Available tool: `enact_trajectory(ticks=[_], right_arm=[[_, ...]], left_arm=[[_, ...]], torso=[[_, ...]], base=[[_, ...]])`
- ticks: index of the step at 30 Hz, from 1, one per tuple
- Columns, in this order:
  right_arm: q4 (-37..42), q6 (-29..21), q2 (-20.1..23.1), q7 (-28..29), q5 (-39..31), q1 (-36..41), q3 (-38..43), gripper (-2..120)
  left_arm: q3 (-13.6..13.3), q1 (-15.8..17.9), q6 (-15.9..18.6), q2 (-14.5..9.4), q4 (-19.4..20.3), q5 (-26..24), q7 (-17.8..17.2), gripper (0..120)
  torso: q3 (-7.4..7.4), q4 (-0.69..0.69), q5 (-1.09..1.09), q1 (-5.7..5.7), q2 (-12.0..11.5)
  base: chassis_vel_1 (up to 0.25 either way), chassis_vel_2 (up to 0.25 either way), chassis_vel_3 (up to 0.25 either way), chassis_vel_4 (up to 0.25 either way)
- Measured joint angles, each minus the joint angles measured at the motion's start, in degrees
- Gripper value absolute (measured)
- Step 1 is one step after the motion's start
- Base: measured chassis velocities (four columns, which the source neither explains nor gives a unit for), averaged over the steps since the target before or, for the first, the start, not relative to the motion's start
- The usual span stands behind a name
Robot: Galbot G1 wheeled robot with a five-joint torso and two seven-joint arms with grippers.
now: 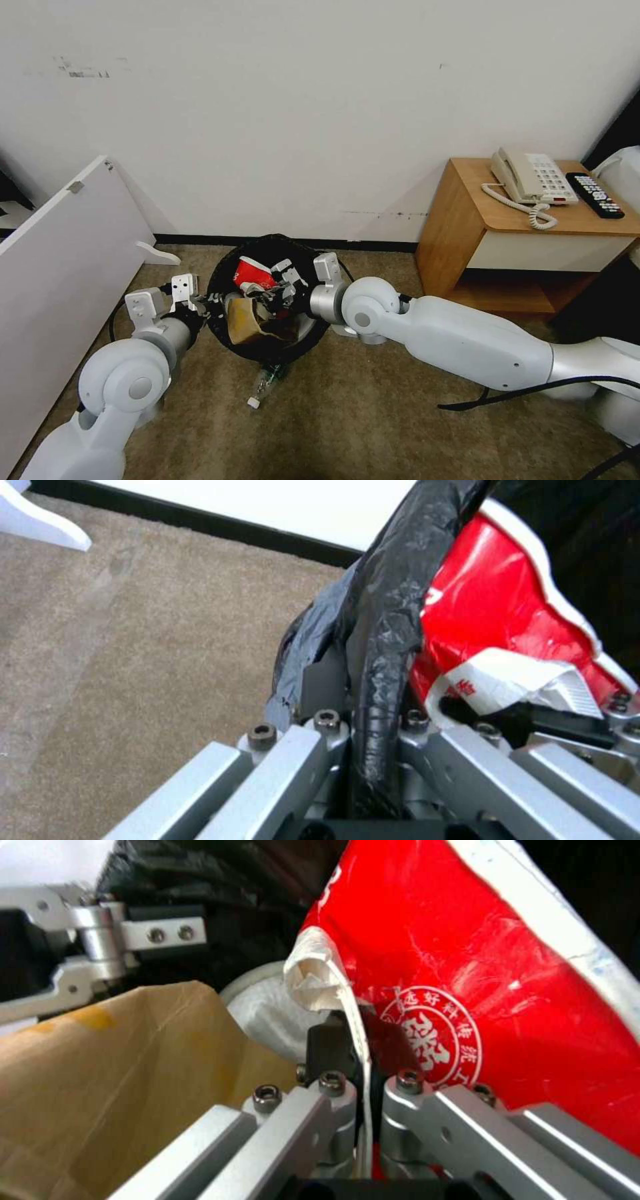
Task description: Pick up the trash bin and place the garbage on the floor into it.
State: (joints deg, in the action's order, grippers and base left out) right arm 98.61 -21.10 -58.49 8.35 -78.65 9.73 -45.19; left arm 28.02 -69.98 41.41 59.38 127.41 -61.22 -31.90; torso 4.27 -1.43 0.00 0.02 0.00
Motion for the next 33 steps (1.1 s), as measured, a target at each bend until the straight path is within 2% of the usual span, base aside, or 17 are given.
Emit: enact_trajectory(ticks=[19, 24, 30, 32, 33], right_arm=[[-0.5, 0.0, -0.8, -0.1, 0.2, -0.1, -0.8, 0], [0.4, -0.1, -0.9, 0.3, -0.2, -0.6, -0.9, 23], [1.0, -0.2, -0.8, 0.8, -0.4, -0.8, -0.9, 36], [1.7, -0.2, -0.3, 1.2, -0.6, -1.0, -0.9, 49], [1.7, -0.2, -0.3, 1.2, -0.6, -1.0, -0.9, 49]], left_arm=[[0.0, 0.9, 0.0, 0.2, -1.0, -0.6, -0.7, 1], [0.0, 0.7, -0.1, 0.3, -1.3, 0.0, -0.8, 0], [0.0, 0.7, -0.1, 0.3, -1.4, 0.1, -0.8, 1], [0.0, 0.6, -0.1, 0.2, -1.2, 0.1, -0.9, 0], [0.0, 0.6, -0.1, 0.2, -1.2, 0.1, -0.9, 0]], torso=[[0.0, 0.0, 0.0, 0.0, 0.0], [0.0, 0.0, 0.0, 0.0, 0.0], [0.0, 0.0, 0.0, 0.0, 0.0], [0.0, 0.0, 0.0, 0.0, 0.0], [0.0, 0.0, 0.0, 0.0, 0.0]], base=[[0.0, 0.0, 0.0, 0.0], [0.0, 0.0, 0.0, 0.0], [0.0, 0.0, 0.0, 0.0], [0.0, 0.0, 0.0, 0.0], [0.0, 0.0, 0.0, 0.0]])
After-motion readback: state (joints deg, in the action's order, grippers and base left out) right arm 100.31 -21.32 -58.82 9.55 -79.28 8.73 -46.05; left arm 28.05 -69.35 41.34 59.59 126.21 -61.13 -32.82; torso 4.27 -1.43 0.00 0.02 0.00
